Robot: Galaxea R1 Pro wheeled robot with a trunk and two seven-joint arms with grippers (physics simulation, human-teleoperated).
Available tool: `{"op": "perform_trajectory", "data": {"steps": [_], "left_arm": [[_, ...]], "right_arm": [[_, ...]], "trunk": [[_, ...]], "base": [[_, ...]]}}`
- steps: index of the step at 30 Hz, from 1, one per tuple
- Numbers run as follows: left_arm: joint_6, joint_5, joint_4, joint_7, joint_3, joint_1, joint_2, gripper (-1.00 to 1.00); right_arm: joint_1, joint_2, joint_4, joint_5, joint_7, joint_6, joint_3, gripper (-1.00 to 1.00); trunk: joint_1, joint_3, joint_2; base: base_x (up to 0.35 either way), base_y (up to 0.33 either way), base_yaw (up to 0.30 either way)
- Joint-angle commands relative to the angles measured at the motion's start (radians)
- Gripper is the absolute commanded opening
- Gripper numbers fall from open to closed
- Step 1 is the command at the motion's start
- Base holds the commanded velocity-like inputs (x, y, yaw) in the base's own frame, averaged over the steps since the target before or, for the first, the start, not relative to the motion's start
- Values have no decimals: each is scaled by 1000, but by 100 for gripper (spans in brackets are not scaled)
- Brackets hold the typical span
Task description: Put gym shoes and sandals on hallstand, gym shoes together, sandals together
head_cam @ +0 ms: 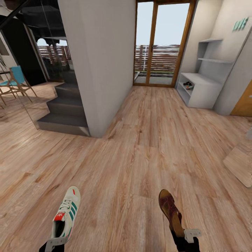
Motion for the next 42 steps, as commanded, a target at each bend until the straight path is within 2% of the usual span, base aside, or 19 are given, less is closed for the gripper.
{"op": "perform_trajectory", "data": {"steps": [1,15,42], "left_arm": [[-4,-9,0,-5,8,-1,-1,-100],[-5,-7,0,-5,10,-1,1,-100],[-4,-7,2,-5,10,-1,1,-100]], "right_arm": [[-1,0,1,5,7,-3,-9,-100],[-1,0,1,5,7,-3,-9,-100],[-1,5,1,5,8,-3,-8,-100]], "trunk": [[0,1,0],[0,18,0],[0,51,0]], "base": [[0,0,-193],[32,0,-216],[324,0,-222]]}}
